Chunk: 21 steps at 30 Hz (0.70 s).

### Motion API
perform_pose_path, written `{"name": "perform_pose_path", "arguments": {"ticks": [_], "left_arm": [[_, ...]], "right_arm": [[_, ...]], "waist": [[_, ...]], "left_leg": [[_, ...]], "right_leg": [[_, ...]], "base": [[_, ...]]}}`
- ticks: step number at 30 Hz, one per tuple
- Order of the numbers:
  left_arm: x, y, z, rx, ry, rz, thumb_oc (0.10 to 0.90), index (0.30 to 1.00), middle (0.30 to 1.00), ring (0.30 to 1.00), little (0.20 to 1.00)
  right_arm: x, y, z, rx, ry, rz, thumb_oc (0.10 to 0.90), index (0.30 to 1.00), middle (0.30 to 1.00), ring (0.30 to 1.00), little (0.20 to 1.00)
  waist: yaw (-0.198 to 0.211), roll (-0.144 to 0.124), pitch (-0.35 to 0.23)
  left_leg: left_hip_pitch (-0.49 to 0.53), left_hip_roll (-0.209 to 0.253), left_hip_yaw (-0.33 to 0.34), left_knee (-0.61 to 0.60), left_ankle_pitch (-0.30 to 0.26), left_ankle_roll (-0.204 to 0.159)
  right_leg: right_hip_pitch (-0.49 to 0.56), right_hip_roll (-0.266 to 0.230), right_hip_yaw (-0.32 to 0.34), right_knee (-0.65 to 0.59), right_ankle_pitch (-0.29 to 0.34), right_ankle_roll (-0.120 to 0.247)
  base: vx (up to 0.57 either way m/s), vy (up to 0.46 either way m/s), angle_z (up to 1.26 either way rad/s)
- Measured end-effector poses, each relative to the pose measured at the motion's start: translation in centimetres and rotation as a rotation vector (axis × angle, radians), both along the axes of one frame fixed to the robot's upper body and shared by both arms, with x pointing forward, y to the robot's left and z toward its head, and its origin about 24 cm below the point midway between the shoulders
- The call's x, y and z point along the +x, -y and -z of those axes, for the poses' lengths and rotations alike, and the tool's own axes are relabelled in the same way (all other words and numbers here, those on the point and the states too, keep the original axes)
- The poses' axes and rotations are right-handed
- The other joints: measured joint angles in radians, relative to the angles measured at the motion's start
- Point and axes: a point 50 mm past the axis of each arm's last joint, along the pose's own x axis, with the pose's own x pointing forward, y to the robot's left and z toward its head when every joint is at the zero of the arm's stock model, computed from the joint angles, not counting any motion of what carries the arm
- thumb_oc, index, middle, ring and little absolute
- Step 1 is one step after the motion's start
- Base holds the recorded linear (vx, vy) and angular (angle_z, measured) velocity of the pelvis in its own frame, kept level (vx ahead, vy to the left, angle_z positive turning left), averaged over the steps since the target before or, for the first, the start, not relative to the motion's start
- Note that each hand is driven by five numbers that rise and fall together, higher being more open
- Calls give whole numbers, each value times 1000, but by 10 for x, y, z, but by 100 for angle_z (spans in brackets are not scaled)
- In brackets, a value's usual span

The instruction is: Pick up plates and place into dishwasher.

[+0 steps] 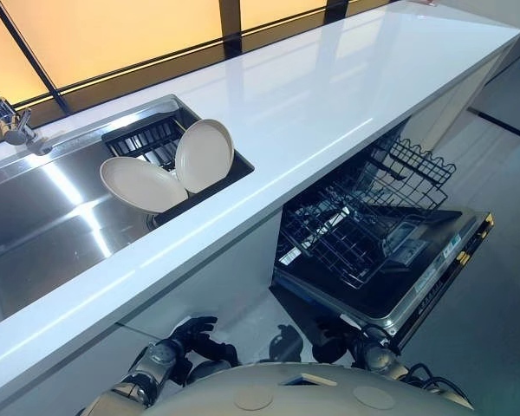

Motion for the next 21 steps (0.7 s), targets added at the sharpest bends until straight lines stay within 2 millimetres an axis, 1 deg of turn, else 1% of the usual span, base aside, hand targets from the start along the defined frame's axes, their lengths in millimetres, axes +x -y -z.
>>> {"name": "perform_pose_path", "arguments": {"ticks": [6,8,10,13,15,16,18,21], "left_arm": [[7,6,-2,-4,42,65,800,900,900,900,900],[13,12,-5,-37,69,90,800,900,900,900,900],[25,24,-11,-97,116,130,800,900,900,900,900],[52,48,-33,-209,241,252,800,900,900,900,900],[74,64,-62,-296,371,371,800,900,900,900,900],[83,70,-75,-336,422,403,800,900,900,900,900],[97,80,-100,-404,508,471,800,900,900,900,900],[106,86,-126,-466,572,559,800,900,900,900,900]], "right_arm": [[1,0,0,-1,1,-3,800,900,900,900,900],[1,0,0,-1,1,-4,800,900,900,900,900],[2,0,0,-1,3,-6,800,900,900,900,900],[5,-2,-2,-1,12,-27,800,900,900,900,900],[10,-4,-4,0,31,-48,800,900,900,900,900],[12,-4,-5,0,37,-52,800,900,900,900,900],[15,-4,-6,-1,47,-53,800,900,900,900,900],[15,-4,-7,-2,48,-53,800,900,900,900,900]], "waist": [[-4,3,1],[-3,5,2],[-1,6,6],[3,7,21],[3,6,37],[3,7,44],[3,9,55],[4,7,59]], "left_leg": [[0,1,2,0,0,0],[0,1,3,0,0,0],[0,1,2,0,0,0],[-1,2,2,0,2,-3],[-4,4,1,0,3,-4],[-4,4,1,0,4,-4],[-6,4,1,0,4,-5],[-7,3,-2,0,5,-6]], "right_leg": [[-1,0,2,0,0,0],[-2,0,3,0,0,0],[-2,0,3,0,0,0],[-3,1,3,0,0,0],[-6,2,3,0,0,1],[-6,3,3,0,0,0],[-5,2,2,0,1,-1],[-4,3,-1,0,1,-1]], "base": [[-2,-6,0],[-28,-49,0],[-37,-50,0],[-51,-56,0],[-64,-60,0],[-53,-53,0],[-39,-50,1],[-21,-43,3]]}}
